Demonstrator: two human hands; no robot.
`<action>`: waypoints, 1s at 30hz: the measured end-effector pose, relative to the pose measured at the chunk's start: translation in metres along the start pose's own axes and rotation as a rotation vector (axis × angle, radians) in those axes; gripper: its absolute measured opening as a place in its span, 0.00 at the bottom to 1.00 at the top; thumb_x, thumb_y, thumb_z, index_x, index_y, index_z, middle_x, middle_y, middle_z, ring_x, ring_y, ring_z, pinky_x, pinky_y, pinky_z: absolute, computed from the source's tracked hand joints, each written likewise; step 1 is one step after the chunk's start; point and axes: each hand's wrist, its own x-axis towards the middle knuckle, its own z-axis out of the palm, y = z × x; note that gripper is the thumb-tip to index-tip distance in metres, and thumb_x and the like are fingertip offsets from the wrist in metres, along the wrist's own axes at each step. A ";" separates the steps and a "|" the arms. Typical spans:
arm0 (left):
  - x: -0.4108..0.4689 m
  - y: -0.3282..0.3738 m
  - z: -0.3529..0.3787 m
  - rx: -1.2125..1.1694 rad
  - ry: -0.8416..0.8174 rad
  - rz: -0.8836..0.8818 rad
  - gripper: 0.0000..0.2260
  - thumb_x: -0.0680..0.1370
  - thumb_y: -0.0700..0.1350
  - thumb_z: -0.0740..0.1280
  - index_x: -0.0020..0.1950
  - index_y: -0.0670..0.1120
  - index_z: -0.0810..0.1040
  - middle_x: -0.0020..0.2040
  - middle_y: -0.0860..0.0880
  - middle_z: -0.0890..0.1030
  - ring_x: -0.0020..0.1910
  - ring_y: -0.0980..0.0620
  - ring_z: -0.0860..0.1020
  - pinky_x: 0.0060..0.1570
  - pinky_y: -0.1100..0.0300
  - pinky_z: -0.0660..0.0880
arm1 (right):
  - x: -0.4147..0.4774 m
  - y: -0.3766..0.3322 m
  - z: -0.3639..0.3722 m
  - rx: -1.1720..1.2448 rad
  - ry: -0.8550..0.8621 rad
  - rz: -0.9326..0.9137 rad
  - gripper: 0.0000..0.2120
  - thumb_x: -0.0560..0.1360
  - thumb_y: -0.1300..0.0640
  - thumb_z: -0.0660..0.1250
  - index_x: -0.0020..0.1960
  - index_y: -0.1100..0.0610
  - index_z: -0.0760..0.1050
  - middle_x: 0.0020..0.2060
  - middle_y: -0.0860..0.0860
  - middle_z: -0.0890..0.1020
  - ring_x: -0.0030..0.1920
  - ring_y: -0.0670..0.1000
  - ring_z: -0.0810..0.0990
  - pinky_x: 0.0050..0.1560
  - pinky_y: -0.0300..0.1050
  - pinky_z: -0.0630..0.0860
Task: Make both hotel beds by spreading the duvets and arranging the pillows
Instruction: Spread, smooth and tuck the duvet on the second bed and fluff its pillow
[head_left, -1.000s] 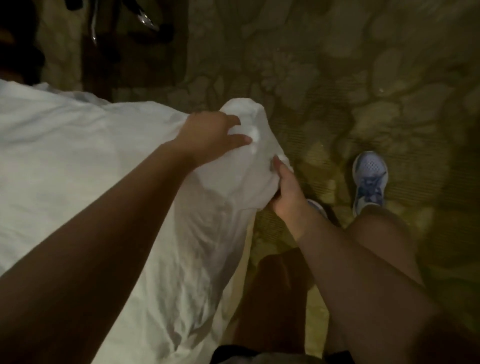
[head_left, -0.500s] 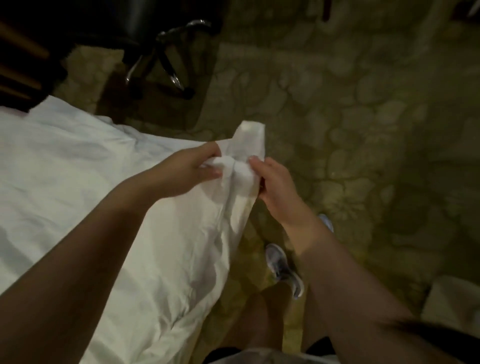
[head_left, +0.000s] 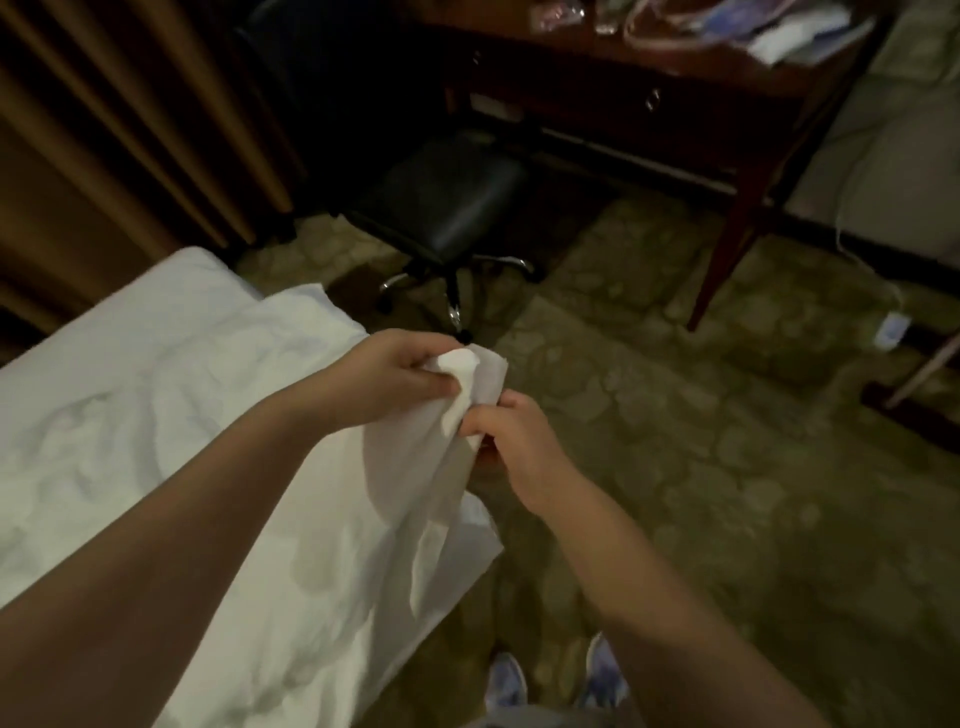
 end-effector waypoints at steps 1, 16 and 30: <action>-0.007 0.004 -0.012 -0.019 0.022 0.010 0.11 0.78 0.40 0.64 0.49 0.59 0.75 0.44 0.59 0.77 0.47 0.60 0.75 0.44 0.68 0.69 | -0.003 -0.011 0.009 -0.022 -0.009 -0.035 0.08 0.72 0.69 0.62 0.42 0.58 0.75 0.36 0.52 0.77 0.37 0.48 0.77 0.33 0.36 0.76; -0.071 0.014 -0.078 -0.145 0.274 0.134 0.11 0.78 0.42 0.65 0.51 0.59 0.73 0.41 0.61 0.75 0.40 0.63 0.75 0.37 0.75 0.70 | -0.008 -0.040 0.072 -0.325 0.413 -0.345 0.17 0.77 0.60 0.65 0.30 0.56 0.70 0.25 0.45 0.73 0.27 0.42 0.71 0.28 0.34 0.66; -0.046 0.002 -0.067 0.043 -0.301 0.131 0.14 0.79 0.45 0.65 0.63 0.56 0.70 0.58 0.54 0.74 0.57 0.55 0.74 0.54 0.62 0.72 | -0.025 -0.010 0.073 -0.544 0.341 -0.491 0.20 0.74 0.66 0.66 0.26 0.56 0.67 0.19 0.44 0.68 0.22 0.43 0.65 0.24 0.34 0.60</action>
